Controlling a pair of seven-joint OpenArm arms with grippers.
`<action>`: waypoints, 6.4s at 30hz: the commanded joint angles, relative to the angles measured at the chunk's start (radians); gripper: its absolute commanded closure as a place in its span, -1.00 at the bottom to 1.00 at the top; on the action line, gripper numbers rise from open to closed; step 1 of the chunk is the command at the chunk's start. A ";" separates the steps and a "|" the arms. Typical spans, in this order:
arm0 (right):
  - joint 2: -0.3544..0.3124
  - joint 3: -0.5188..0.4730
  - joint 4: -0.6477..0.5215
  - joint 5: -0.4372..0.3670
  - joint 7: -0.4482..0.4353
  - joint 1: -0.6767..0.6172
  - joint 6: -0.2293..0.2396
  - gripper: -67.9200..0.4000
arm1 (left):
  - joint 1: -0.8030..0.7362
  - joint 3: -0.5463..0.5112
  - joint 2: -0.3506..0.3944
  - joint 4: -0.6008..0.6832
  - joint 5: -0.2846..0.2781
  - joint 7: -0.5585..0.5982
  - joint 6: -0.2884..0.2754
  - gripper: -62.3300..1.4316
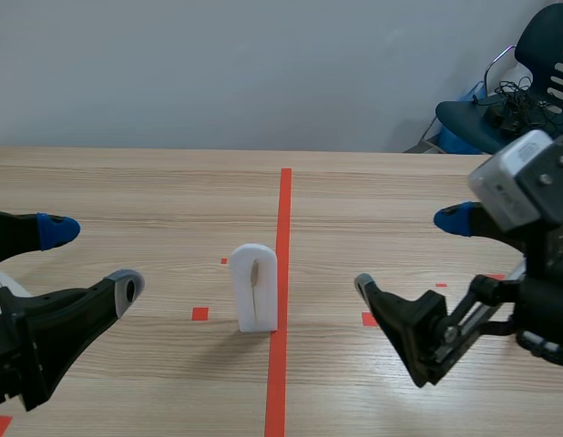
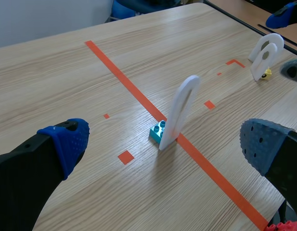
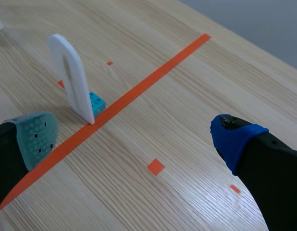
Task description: Do the leaf sorting experiment
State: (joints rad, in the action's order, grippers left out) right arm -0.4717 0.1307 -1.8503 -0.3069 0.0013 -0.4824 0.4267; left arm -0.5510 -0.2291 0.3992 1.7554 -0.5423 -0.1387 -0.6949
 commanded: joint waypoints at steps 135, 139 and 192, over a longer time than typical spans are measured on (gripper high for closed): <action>-0.018 -0.455 -0.238 -0.335 0.170 -0.201 -0.033 -1.00 | 0.011 -0.005 0.000 0.003 -0.015 0.068 -0.001 -1.00; -0.014 -0.370 -0.238 -0.296 0.169 -0.175 -0.033 -1.00 | 0.026 -0.005 0.000 0.003 -0.015 0.068 -0.001 -1.00; 0.472 0.353 0.861 0.237 -0.128 0.593 -0.127 0.87 | 0.033 -0.005 0.000 0.003 -0.014 0.067 -0.001 -1.00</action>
State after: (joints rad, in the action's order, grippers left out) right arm 0.0051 0.4847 -0.9676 -0.0635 -0.1078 0.0990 0.2989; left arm -0.5179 -0.2291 0.3992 1.7489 -0.5426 -0.0925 -0.6949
